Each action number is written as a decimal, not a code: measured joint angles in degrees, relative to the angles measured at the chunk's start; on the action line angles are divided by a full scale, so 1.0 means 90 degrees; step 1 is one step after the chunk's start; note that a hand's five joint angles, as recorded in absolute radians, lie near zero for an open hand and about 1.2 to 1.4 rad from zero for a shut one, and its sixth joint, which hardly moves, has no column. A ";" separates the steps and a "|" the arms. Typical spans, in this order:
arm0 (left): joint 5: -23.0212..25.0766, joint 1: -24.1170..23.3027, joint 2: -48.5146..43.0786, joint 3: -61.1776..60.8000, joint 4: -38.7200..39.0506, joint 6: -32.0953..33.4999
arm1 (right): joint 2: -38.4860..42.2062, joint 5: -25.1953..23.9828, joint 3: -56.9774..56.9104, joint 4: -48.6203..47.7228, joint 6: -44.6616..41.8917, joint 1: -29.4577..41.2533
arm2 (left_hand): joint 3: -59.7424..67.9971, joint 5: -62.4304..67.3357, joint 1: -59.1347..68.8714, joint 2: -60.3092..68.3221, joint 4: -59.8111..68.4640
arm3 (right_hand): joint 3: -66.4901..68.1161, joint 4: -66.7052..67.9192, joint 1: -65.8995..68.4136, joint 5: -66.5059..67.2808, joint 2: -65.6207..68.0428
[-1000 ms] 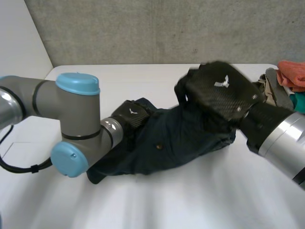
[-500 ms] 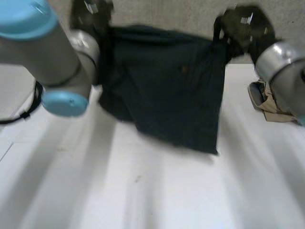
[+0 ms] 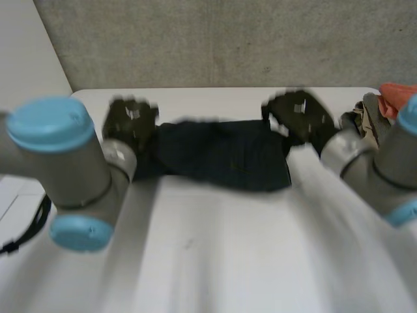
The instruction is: Fold the laundry.
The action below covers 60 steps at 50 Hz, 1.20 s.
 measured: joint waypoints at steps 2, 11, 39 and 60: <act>-0.0017 -0.0038 -0.0042 -0.0211 -0.0016 -0.0029 | -0.0030 -0.0055 0.0359 0.0091 -0.0148 -0.0072 | 0.0000 0.0000 0.0000 0.0000 0.0000 | -0.0595 -0.0610 -0.0544 -0.0633 -0.0568; -0.0152 -0.0110 0.0122 -0.0605 -0.0094 -0.0118 | -0.0729 0.0895 0.0813 0.1654 -0.0856 -0.0474 | 0.0000 0.0001 0.0000 -0.0001 0.0001 | -0.3286 -0.3274 -0.3109 -0.3116 -0.3231; -0.0017 -0.0146 0.1163 -0.0717 -0.1001 -0.0081 | -0.1003 0.3290 -0.0895 0.5821 0.3326 0.0986 | 0.0000 0.0000 0.0000 0.0000 0.0001 | -0.3286 -0.3273 -0.3109 -0.3116 -0.3231; 0.0076 -0.0095 0.1796 -0.0834 -0.1401 -0.0356 | -0.0898 0.3459 -0.0329 0.4442 0.2622 0.1430 | 0.0001 0.0000 0.0000 0.0000 0.0001 | 0.2909 0.2972 0.2642 0.2886 0.2879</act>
